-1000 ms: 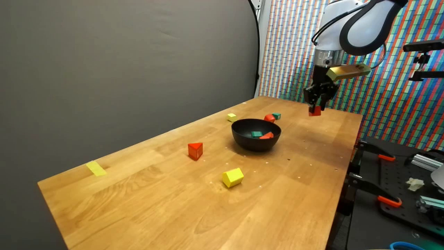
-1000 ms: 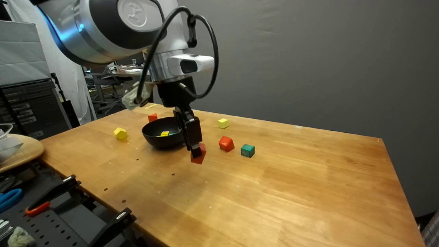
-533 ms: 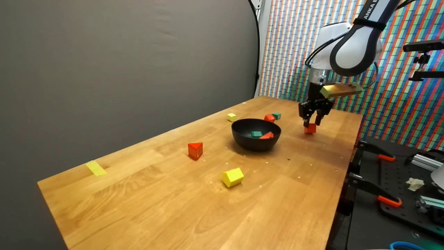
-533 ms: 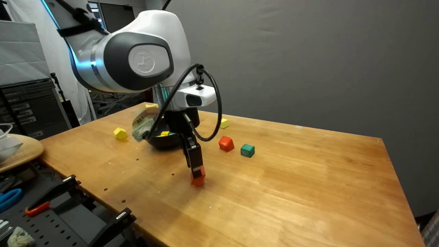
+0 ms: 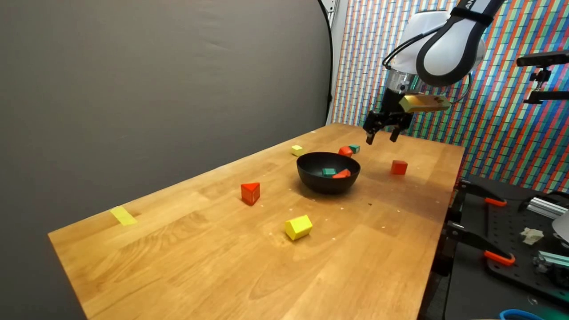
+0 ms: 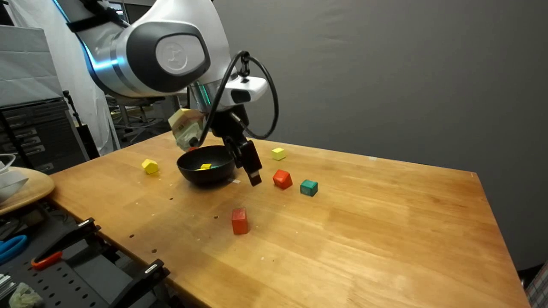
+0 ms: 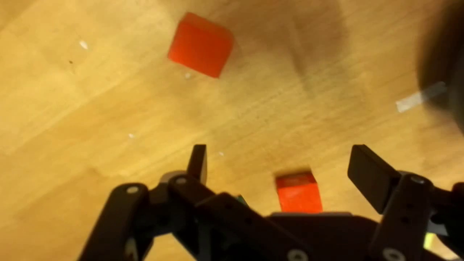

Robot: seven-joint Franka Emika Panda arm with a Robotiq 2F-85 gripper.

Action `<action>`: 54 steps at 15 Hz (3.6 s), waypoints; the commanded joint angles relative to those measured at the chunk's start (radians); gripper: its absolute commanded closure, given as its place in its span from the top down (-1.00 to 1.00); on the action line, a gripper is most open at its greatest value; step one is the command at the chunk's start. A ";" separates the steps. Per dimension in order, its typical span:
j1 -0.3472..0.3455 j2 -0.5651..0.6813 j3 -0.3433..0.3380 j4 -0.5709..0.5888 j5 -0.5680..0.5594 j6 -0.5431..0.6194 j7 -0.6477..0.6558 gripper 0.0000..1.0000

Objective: Take the blocks out of the bowl and place them on the table

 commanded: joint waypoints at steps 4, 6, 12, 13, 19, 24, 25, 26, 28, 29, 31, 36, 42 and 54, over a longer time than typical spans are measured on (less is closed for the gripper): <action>0.079 -0.031 0.185 0.091 0.178 -0.042 -0.135 1.00; 0.087 0.047 0.271 0.176 0.311 -0.082 -0.239 1.00; 0.105 0.105 0.299 0.227 0.335 -0.144 -0.249 1.00; 0.105 0.112 0.295 0.229 0.334 -0.154 -0.244 1.00; 0.093 0.229 0.302 0.289 0.351 -0.163 -0.260 1.00; 0.076 0.321 0.303 0.348 0.360 -0.170 -0.267 1.00; 0.074 0.335 0.303 0.362 0.360 -0.171 -0.267 1.00; 0.073 0.349 0.301 0.377 0.360 -0.174 -0.265 0.99; 0.072 0.362 0.300 0.400 0.356 -0.175 -0.266 0.46; 0.074 0.361 0.298 0.409 0.355 -0.179 -0.263 0.31; 0.082 0.351 0.296 0.411 0.350 -0.182 -0.261 -0.02; 0.078 0.238 0.317 0.348 0.364 -0.230 -0.263 -0.57; 0.037 -0.076 0.462 0.156 0.616 -0.388 -0.410 -0.57; 0.212 -0.268 0.444 -0.088 0.678 -0.502 -0.046 -0.57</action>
